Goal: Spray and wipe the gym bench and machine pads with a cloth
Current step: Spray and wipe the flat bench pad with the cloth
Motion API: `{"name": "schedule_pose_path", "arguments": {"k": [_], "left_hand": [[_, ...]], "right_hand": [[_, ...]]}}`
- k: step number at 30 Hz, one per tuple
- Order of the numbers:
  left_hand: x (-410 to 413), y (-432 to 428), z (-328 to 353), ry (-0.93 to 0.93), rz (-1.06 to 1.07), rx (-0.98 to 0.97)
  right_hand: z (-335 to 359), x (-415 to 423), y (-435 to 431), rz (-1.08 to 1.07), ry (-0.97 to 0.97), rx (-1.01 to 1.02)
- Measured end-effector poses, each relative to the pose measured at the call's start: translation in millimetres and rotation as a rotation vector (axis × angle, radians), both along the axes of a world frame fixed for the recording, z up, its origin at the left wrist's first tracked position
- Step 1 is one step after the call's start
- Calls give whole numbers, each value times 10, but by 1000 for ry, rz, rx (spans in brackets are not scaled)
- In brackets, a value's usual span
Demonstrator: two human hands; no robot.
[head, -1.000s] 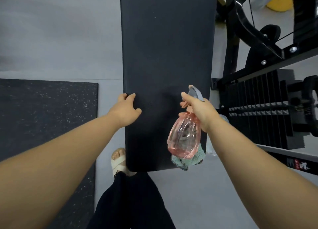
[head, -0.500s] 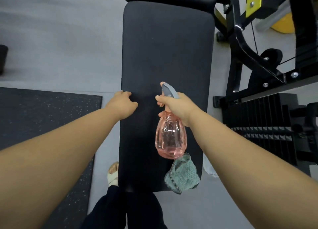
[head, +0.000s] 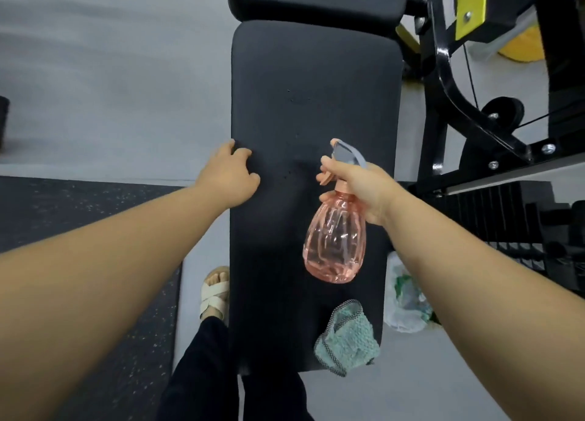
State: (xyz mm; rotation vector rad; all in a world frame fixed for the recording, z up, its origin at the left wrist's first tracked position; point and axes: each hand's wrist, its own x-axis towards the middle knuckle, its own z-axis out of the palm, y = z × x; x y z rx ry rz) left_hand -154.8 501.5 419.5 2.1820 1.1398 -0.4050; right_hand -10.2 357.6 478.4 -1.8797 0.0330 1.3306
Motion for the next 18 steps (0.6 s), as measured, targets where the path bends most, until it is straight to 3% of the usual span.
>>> {"name": "schedule_pose_path", "arguments": {"k": [5, 12, 18], "left_hand": [[335, 429, 96, 54, -161, 45], [473, 472, 15, 249, -340, 68], [537, 567, 51, 337, -388, 11]], "right_hand": [[72, 233, 302, -68, -203, -87], [22, 275, 1136, 194, -261, -23], [-9, 292, 1507, 74, -260, 17]]}}
